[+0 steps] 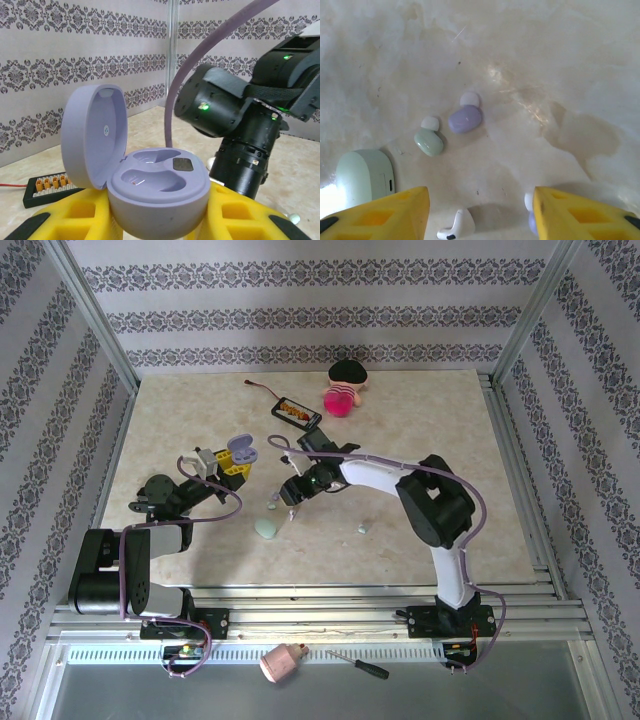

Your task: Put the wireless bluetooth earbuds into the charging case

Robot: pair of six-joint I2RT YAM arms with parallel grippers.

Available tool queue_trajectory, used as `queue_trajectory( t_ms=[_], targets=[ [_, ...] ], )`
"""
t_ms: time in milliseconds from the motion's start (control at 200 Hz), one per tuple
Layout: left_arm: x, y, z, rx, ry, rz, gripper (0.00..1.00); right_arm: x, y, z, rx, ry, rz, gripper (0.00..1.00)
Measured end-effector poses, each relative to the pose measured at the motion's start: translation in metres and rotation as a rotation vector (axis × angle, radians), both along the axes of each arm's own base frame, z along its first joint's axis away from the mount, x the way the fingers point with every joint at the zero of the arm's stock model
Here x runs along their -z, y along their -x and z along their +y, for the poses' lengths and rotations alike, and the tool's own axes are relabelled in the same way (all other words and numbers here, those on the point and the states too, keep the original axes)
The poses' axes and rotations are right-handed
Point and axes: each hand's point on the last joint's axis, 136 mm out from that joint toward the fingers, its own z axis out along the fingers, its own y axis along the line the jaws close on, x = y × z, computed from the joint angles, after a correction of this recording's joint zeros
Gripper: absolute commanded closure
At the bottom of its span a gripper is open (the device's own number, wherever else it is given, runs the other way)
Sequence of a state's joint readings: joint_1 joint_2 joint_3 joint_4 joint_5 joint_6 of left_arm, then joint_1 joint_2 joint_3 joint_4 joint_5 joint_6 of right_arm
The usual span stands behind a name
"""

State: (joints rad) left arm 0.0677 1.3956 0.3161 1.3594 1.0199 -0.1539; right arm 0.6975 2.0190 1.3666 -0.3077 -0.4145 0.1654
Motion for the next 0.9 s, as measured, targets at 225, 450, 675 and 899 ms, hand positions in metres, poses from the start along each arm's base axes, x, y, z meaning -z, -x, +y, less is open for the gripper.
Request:
queue_trajectory(
  t_ms=[225, 450, 675, 899],
  targets=[
    [-0.001, 0.001, 0.000, -0.001, -0.004, -0.009, 0.85, -0.013, 0.003, -0.029, 0.305, -0.050, 0.025, 0.53],
    [0.000, 0.002, 0.000, -0.001, -0.004, -0.007, 0.85, 0.004, 0.009, -0.044, 0.588, -0.137, 0.164, 0.64],
    [0.001, 0.002, 0.000, -0.001, -0.004, -0.004, 0.85, 0.018, -0.003, -0.032, 0.697, -0.246, 0.281, 0.67],
    [0.001, 0.002, 0.000, -0.001, -0.004, -0.004, 0.85, 0.024, -0.005, -0.030, 0.713, -0.265, 0.314, 0.67]
  ],
)
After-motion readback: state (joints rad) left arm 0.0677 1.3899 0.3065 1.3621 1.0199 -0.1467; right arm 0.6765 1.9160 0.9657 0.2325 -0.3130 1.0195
